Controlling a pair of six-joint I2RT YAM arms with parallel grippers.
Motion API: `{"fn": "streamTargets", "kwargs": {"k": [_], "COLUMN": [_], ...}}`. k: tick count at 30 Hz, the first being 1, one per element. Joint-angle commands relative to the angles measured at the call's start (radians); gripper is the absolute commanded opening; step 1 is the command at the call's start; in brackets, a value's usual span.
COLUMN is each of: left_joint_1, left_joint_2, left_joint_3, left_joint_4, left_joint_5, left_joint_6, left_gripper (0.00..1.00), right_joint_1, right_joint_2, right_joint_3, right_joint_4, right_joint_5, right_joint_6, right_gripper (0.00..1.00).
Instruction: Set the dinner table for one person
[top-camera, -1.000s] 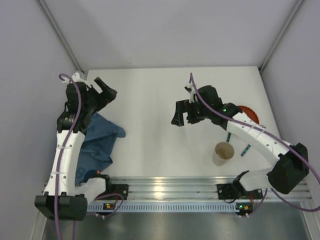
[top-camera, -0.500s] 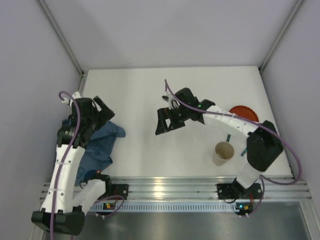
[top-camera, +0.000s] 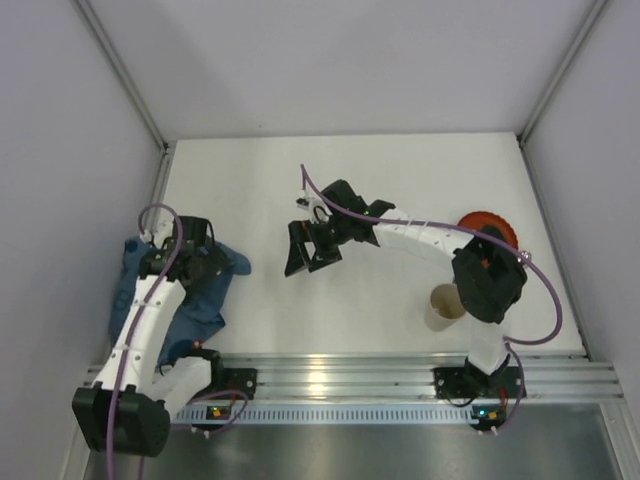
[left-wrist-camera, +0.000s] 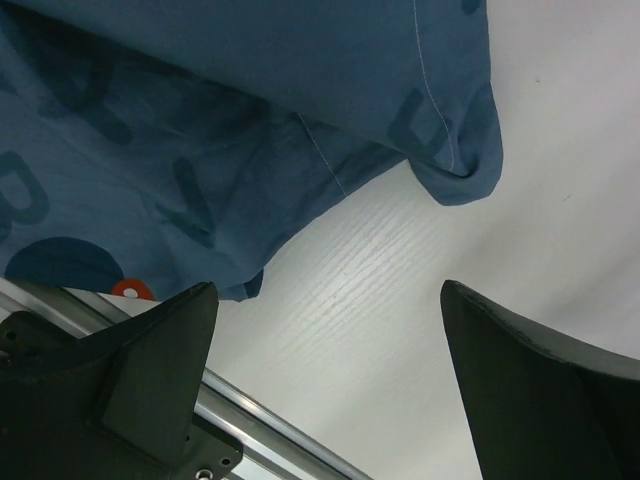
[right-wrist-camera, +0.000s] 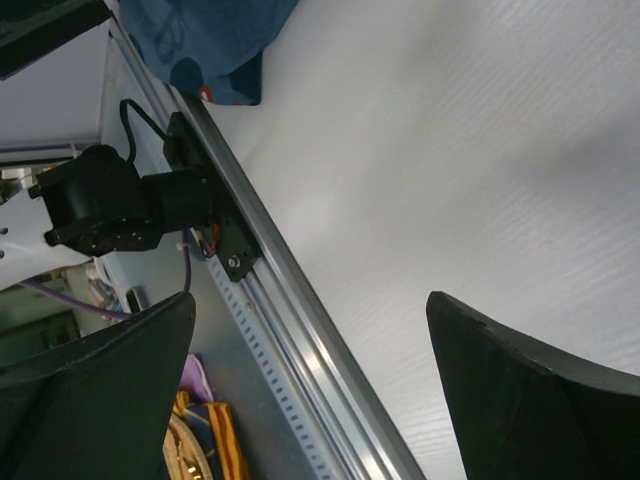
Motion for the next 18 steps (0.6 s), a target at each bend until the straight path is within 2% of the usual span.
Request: {"fn": "streamTargets", "kwargs": {"k": [1, 9, 14, 18], "left_joint_1": [-0.002, 0.004, 0.009, 0.015], "left_joint_2": [0.038, 0.27, 0.404, 0.525], "left_joint_3": [0.004, -0.004, 0.007, 0.05], "left_joint_4": [0.063, 0.215, 0.338, 0.375], "left_joint_5": [-0.064, -0.139, -0.173, -0.199], "left_joint_6": [-0.09, -0.121, -0.088, -0.057], "left_gripper": [0.99, 0.98, 0.98, 0.92], "right_joint_1": [0.014, 0.003, 0.0, 0.0], "right_joint_2": [-0.098, -0.26, -0.325, -0.359], "right_joint_3": [-0.02, -0.143, -0.189, -0.196], "right_joint_4": [-0.02, -0.103, -0.161, -0.212], "right_joint_5": [0.007, 0.103, 0.152, 0.193], "right_joint_6": [-0.037, -0.077, -0.1, -0.125], "right_gripper": [1.0, 1.0, 1.0, 1.0]}}
